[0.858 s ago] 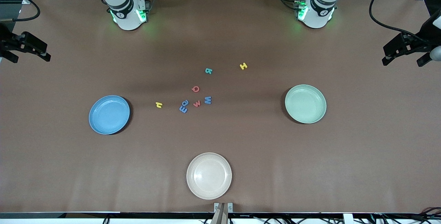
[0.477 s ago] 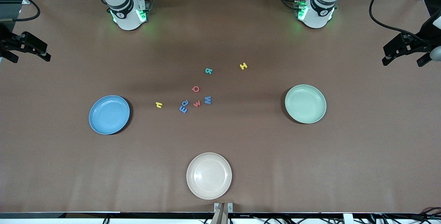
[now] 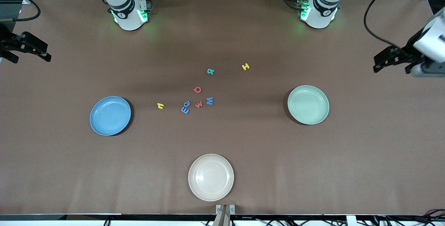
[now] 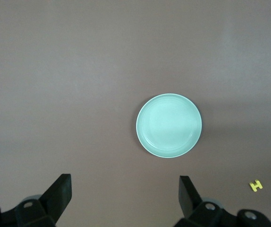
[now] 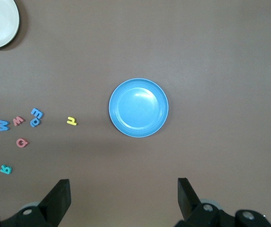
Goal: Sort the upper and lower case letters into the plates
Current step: 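Move the left gripper from rest toward the yellow H letter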
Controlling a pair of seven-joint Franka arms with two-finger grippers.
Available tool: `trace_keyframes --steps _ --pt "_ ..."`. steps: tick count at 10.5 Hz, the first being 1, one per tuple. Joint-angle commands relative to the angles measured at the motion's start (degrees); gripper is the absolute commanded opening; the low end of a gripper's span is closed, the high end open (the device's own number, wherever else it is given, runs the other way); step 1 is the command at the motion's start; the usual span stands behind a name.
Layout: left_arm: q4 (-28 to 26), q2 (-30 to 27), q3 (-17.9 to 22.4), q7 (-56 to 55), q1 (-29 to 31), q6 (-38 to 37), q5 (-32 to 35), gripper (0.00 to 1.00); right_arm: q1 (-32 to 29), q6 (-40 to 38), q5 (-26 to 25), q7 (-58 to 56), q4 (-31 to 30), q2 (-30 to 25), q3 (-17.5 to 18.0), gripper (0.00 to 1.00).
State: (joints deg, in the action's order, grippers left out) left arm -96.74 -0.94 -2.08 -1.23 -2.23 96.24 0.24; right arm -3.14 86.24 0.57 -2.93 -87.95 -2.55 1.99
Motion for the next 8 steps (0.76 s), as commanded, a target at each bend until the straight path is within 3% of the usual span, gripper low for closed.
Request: trace_keyframes --steps 1,4,8 --pt "-7.29 -0.73 -0.12 0.01 0.21 5.86 -0.94 1.0 -0.55 -0.81 1.02 -0.15 0.5 -0.27 0.3 1.0" --pt "-9.17 2.42 -0.56 -5.33 -4.17 8.78 -2.61 1.0 -0.55 -0.72 1.02 -0.15 0.5 -0.27 0.3 1.0" --pt "-8.9 5.16 -8.01 -20.08 -7.7 11.68 -2.96 1.0 -0.46 -0.72 1.02 -0.06 0.41 -0.27 0.3 1.0"
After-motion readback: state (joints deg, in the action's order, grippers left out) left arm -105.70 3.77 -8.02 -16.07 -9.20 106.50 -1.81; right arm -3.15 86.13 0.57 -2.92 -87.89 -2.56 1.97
